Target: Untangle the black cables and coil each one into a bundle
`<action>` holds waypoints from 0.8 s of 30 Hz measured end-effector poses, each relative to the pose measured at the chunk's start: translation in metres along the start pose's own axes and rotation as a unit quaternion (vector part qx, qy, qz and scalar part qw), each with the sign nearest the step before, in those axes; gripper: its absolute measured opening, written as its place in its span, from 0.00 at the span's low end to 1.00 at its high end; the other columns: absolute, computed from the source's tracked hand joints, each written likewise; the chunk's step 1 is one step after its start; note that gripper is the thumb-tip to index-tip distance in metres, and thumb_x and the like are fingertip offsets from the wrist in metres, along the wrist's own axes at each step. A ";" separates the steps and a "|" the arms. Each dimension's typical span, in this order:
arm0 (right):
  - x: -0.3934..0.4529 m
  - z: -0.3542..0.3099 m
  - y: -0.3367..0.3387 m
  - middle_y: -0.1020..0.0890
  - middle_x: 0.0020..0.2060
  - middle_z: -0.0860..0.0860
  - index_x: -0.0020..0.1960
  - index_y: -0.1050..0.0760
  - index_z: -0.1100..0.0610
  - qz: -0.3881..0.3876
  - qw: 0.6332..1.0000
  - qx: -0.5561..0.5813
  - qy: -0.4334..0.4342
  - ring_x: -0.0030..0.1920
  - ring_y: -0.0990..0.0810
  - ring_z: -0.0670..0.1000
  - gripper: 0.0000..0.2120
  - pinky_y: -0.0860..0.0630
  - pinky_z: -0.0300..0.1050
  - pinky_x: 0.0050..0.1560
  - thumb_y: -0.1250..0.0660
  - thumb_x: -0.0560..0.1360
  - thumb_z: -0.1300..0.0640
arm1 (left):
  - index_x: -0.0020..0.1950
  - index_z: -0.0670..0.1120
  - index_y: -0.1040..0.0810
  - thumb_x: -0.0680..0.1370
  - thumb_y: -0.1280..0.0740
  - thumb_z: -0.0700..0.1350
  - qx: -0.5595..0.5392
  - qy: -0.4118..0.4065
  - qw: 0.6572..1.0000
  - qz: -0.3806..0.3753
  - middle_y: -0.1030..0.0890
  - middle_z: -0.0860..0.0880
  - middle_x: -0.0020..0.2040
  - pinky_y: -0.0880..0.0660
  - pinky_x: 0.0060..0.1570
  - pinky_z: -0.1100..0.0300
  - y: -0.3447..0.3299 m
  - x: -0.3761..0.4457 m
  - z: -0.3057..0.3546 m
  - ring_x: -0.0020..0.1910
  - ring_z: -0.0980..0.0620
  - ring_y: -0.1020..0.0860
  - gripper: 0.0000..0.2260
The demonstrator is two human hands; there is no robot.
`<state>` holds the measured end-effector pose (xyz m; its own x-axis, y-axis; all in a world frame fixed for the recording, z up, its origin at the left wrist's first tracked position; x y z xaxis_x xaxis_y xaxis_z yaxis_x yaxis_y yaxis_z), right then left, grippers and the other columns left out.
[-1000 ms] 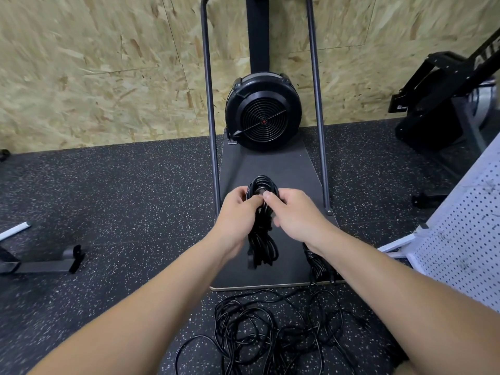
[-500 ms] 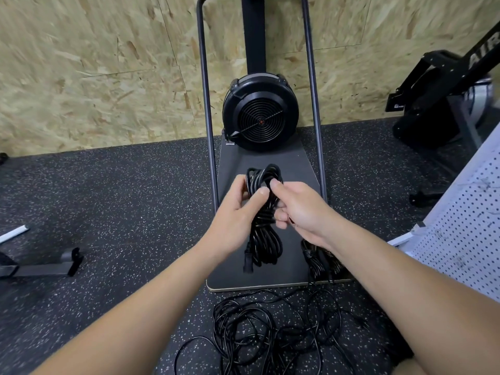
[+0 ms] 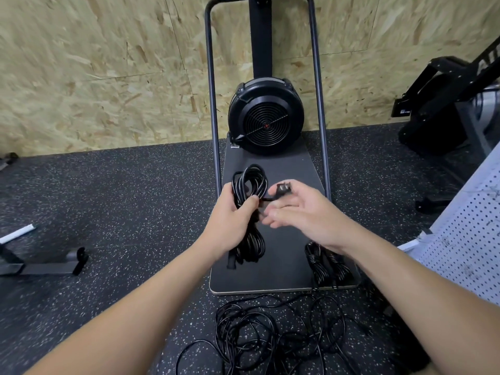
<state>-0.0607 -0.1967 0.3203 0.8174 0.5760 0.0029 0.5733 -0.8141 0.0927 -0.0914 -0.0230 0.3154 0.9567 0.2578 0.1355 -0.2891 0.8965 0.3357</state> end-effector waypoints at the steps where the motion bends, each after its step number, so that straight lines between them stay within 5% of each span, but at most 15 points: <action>1: 0.000 -0.004 0.000 0.12 0.52 0.62 0.69 0.24 0.60 -0.015 0.999 -0.025 0.029 0.54 0.10 0.60 0.15 0.15 0.55 0.60 0.30 0.84 0.67 | 0.62 0.43 0.25 0.86 0.31 0.44 -0.045 0.014 0.999 -0.007 0.13 0.42 0.52 0.18 0.52 0.49 0.001 0.001 -0.003 0.45 0.47 0.14 0.08; 7: 0.009 -0.013 0.010 0.13 0.42 0.64 0.61 0.17 0.68 0.045 0.994 0.083 0.047 0.40 0.13 0.61 0.10 0.18 0.46 0.39 0.34 0.88 0.62 | 0.63 0.39 0.23 0.88 0.35 0.40 -0.171 0.043 0.981 -0.079 0.13 0.47 0.44 0.19 0.43 0.55 -0.018 -0.007 0.003 0.41 0.49 0.15 0.06; 13: 0.012 -0.018 0.000 0.19 0.31 0.59 0.50 0.15 0.66 0.042 0.998 -0.017 0.037 0.26 0.28 0.55 0.14 0.29 0.45 0.32 0.30 0.86 0.55 | 0.60 0.54 0.21 0.83 0.28 0.61 -0.111 0.033 0.991 -0.070 0.16 0.52 0.48 0.22 0.54 0.43 -0.023 -0.006 -0.001 0.47 0.50 0.20 0.13; 19: 0.007 -0.028 0.009 0.18 0.31 0.59 0.42 0.13 0.56 0.110 0.988 -0.103 0.023 0.29 0.28 0.53 0.18 0.28 0.50 0.37 0.29 0.85 0.47 | 0.68 0.47 0.22 0.84 0.31 0.40 -0.245 0.070 0.961 -0.108 0.18 0.47 0.52 0.24 0.54 0.44 -0.032 -0.014 -0.007 0.50 0.47 0.22 0.12; 24: 0.008 -0.011 0.014 0.20 0.30 0.54 0.39 0.14 0.58 0.099 0.991 -0.079 -0.044 0.32 0.28 0.52 0.19 0.29 0.48 0.37 0.23 0.80 0.44 | 0.70 0.38 0.27 0.83 0.34 0.34 -0.328 0.092 0.935 -0.102 0.16 0.43 0.53 0.23 0.53 0.51 -0.037 -0.020 -0.005 0.52 0.47 0.18 0.16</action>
<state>-0.0468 -0.2026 0.3325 0.9184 0.3927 -0.0487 0.3917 -0.8844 0.2539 -0.0996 -0.0591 0.2956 0.9967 0.0616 -0.0520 -0.0749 0.9465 -0.3139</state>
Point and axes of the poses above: each hand's wrist, its own x-axis towards the middle knuckle, its own y-axis out of the back of the hand, z = x × y, the point moved 9 cm from there along x, towards the middle knuckle
